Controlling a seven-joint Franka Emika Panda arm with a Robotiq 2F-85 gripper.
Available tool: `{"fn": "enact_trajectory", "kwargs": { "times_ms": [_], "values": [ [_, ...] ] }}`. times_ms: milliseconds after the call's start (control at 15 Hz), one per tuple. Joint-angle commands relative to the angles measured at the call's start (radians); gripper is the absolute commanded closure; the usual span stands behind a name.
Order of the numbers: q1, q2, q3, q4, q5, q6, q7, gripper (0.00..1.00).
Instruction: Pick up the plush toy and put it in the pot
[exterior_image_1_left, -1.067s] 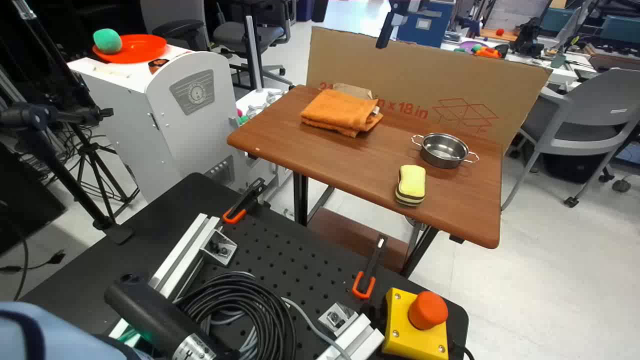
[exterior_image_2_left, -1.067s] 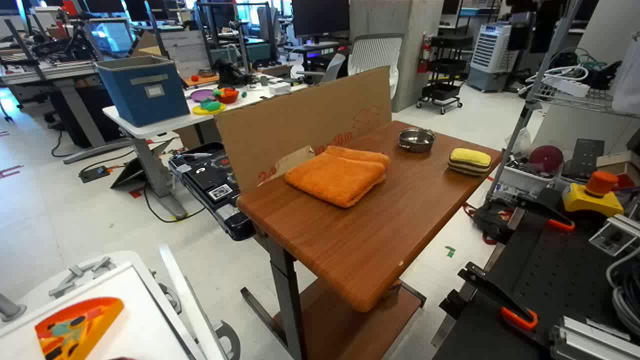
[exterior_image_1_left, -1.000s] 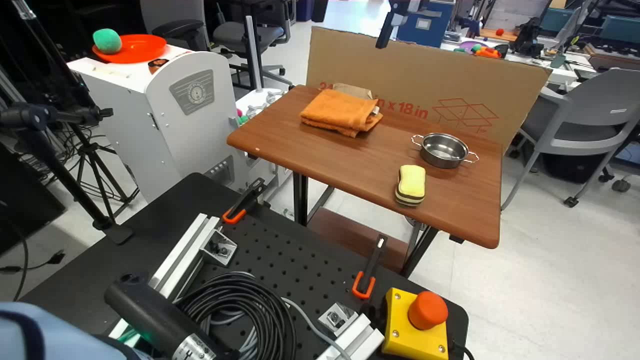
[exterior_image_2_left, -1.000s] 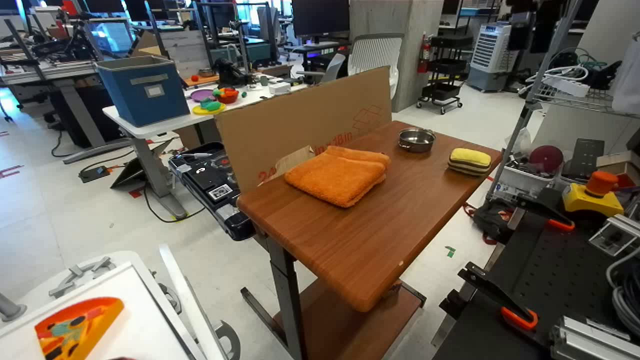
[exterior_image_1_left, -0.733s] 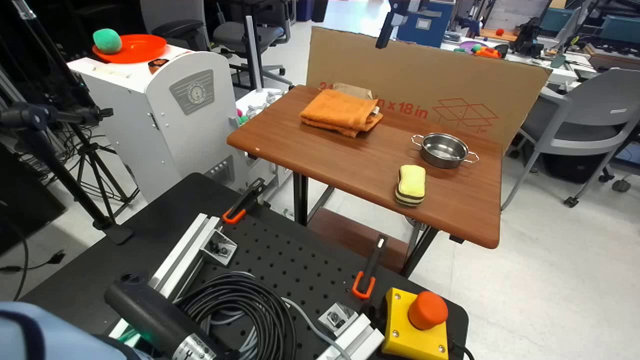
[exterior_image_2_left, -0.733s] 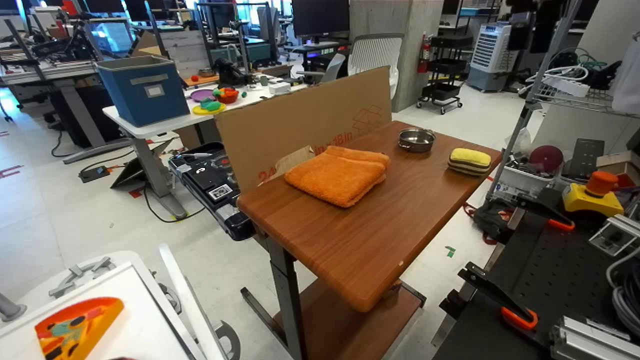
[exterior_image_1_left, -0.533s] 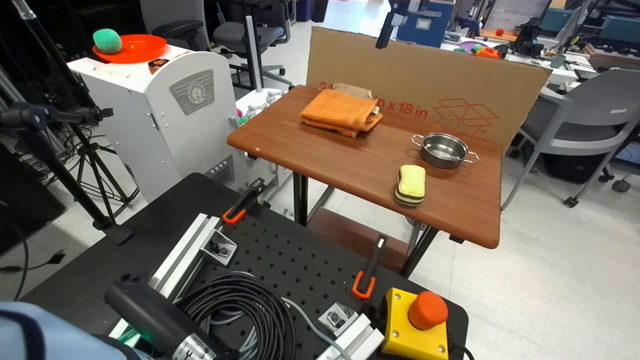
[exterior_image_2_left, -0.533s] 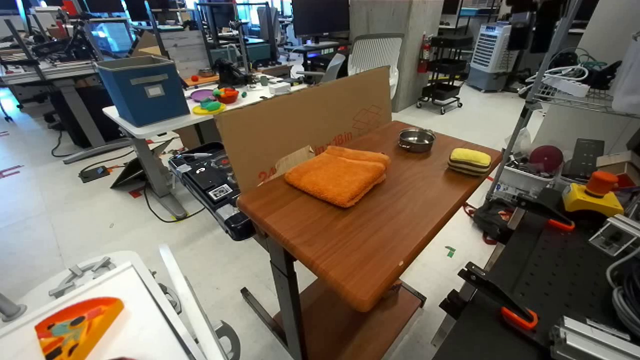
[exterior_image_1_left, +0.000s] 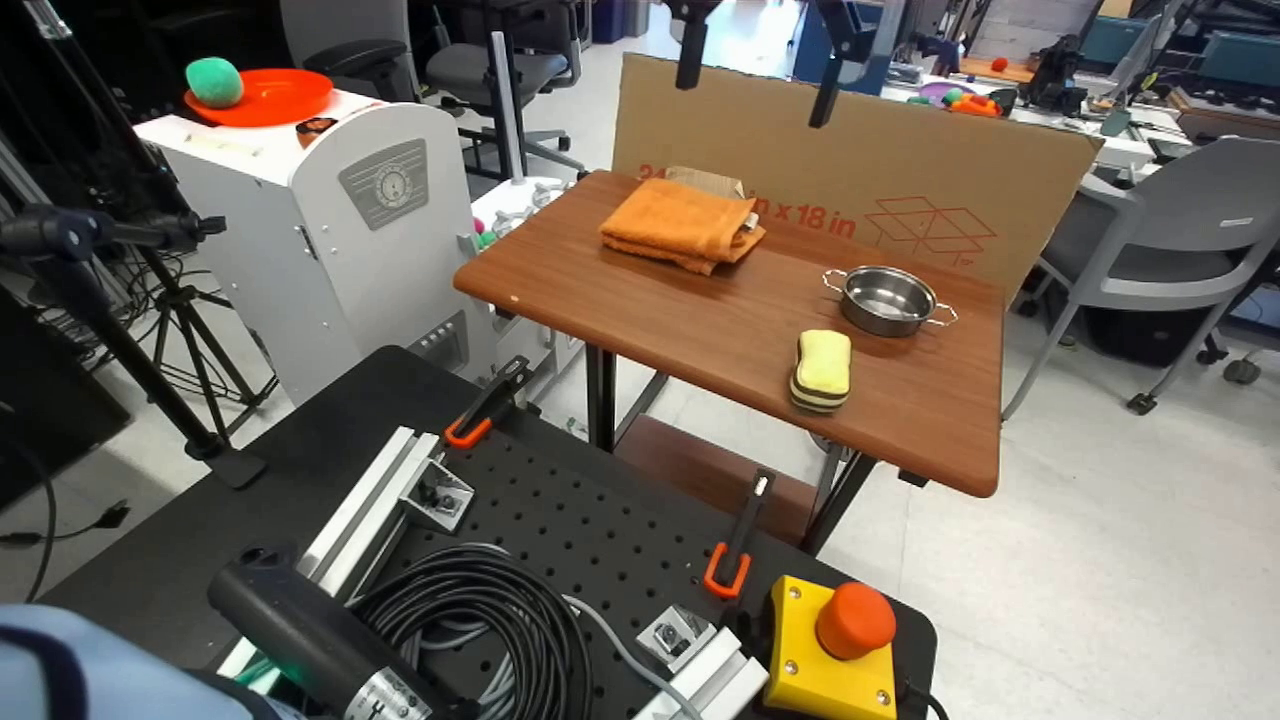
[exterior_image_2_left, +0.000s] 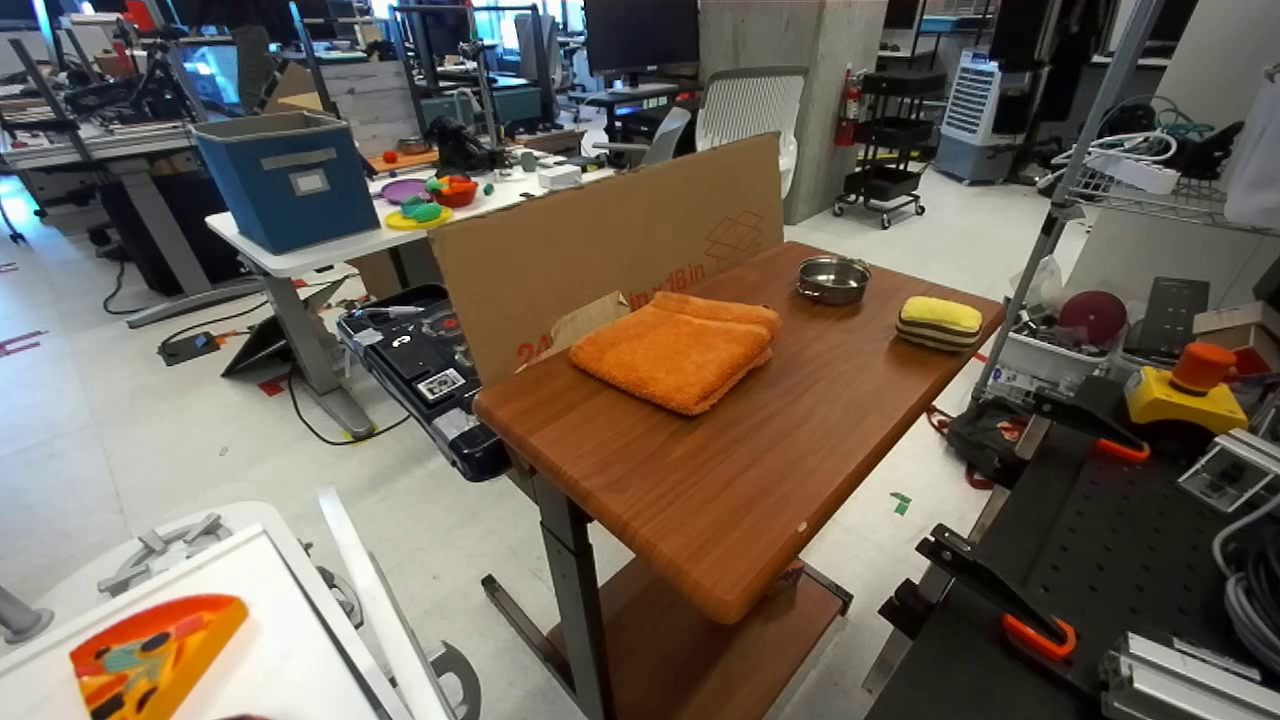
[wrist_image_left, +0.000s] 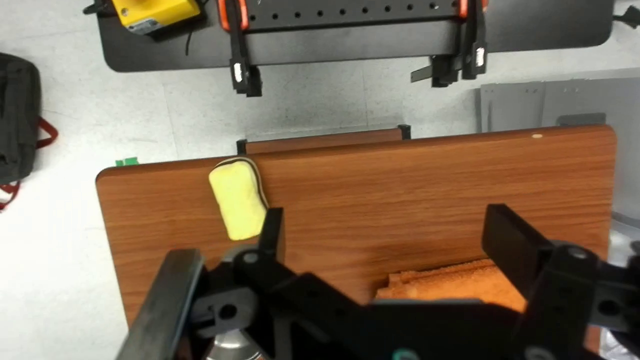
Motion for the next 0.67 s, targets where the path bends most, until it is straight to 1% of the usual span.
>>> {"fn": "enact_trajectory", "kwargs": {
  "times_ms": [0,133,267,467,600],
  "values": [
    [-0.040,0.089,-0.020,0.020,-0.100,0.141,-0.047,0.00],
    [-0.063,0.148,-0.036,0.032,-0.139,0.217,-0.051,0.00],
    [-0.082,0.207,-0.051,0.042,-0.158,0.268,-0.055,0.00],
    [-0.098,0.271,-0.066,0.038,-0.132,0.303,-0.103,0.00],
    [-0.102,0.311,-0.067,0.033,-0.139,0.339,-0.135,0.00]
  ]
}}
